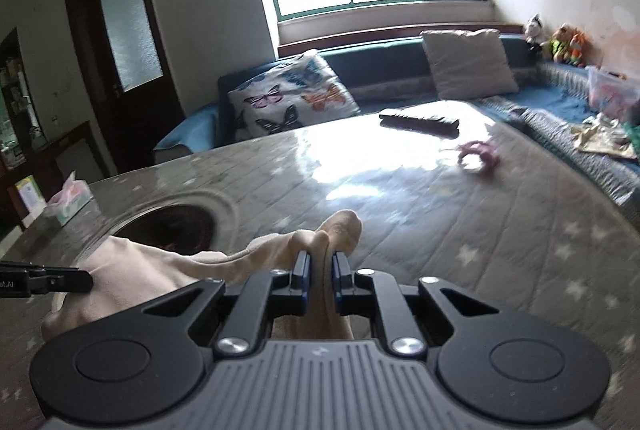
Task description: Fold clothes
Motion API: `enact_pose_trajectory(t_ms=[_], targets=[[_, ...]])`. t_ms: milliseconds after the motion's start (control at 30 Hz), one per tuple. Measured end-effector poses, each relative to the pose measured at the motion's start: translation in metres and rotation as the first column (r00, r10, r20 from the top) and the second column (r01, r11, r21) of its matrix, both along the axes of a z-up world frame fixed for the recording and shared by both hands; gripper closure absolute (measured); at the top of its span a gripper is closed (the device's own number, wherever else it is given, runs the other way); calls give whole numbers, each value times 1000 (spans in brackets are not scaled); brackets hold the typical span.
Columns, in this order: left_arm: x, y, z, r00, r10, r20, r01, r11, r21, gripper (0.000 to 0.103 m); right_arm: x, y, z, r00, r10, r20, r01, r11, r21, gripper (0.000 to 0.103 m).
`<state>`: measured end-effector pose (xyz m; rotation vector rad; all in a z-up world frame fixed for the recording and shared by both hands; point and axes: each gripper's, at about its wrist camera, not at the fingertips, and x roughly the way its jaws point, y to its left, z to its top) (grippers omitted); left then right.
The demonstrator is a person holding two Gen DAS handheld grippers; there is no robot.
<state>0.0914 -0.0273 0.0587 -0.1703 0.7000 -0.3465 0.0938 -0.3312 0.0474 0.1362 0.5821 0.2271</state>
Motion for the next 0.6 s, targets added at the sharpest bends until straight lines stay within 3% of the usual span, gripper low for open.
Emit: enact_pose_trajectory(t_ms=[600], targets=[[85,-107,3,997,-81,-7,81,995,62,89,56,-74,23,986,-159,59,164,982,-99,93]])
